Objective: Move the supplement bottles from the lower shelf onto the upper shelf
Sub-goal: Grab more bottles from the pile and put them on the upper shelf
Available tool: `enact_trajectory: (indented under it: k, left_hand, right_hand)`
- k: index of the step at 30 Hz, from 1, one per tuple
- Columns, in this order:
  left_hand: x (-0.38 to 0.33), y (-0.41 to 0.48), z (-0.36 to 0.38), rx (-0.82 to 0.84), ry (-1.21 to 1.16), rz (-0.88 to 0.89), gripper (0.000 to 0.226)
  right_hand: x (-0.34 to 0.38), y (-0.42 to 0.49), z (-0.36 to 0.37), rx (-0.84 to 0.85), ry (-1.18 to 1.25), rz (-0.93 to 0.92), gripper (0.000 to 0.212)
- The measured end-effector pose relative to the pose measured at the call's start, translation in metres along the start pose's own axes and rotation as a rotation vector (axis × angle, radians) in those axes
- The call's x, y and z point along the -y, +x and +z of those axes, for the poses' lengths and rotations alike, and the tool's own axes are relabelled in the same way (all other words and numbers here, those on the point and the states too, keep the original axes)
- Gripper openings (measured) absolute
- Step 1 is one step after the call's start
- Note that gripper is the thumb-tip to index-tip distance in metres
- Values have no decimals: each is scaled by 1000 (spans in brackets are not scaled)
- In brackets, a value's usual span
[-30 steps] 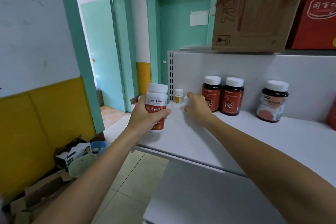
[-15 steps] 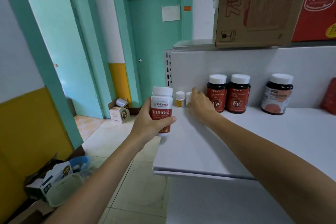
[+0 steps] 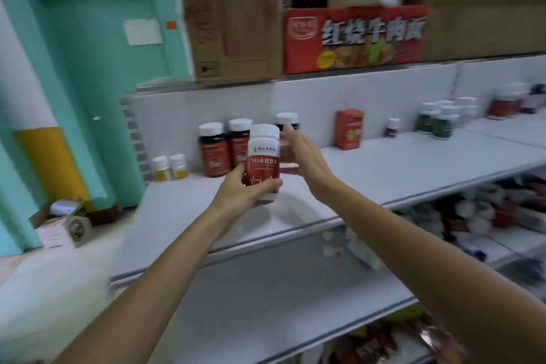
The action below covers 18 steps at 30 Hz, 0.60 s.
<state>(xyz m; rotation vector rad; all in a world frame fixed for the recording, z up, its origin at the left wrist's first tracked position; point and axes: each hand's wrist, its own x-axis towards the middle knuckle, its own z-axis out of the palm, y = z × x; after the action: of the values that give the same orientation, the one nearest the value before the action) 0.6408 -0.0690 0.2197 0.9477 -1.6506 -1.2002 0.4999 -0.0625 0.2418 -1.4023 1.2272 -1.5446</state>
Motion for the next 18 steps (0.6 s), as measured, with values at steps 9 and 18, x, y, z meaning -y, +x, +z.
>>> enact_trajectory:
  k: [9, 18]
  left_hand:
    - [-29, -16, 234, 212, 238, 143, 36]
    - [-54, -20, 386, 389, 318, 353, 30]
  right_hand:
    - [7, -93, -222, -200, -213, -20, 52]
    - [21, -173, -424, -488, -427, 37, 39]
